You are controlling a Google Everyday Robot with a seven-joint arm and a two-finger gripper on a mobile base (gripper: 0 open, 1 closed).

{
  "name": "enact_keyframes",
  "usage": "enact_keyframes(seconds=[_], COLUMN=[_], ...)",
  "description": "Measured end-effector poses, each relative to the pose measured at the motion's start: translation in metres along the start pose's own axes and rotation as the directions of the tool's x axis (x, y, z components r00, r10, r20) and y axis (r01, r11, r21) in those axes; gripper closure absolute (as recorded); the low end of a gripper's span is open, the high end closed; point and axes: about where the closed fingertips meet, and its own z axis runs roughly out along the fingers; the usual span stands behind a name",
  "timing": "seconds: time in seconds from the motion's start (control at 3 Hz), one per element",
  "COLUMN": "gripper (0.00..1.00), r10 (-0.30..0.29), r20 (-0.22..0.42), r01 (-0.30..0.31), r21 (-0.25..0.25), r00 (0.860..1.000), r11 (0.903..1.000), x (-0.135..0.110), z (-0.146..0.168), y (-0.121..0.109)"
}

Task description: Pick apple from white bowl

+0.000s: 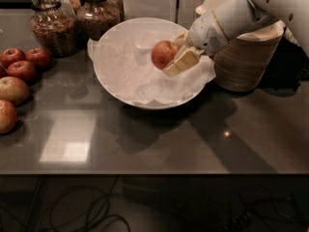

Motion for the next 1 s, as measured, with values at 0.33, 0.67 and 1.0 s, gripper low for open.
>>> enact_keyframes(seconds=[0.33, 0.67, 1.0], gripper=[1.00, 1.00, 1.00], r10=[-0.029, -0.080, -0.091], r20=[0.056, 0.019, -0.034], r01=[0.029, 0.079, 0.091], r21=[0.008, 0.018, -0.003], r00=[0.998, 0.997, 0.995], r11=[0.9996, 0.9967, 0.9958], x=[-0.024, -0.044, -0.047], z=[-0.024, -0.033, -0.027], y=[0.001, 0.013, 0.032])
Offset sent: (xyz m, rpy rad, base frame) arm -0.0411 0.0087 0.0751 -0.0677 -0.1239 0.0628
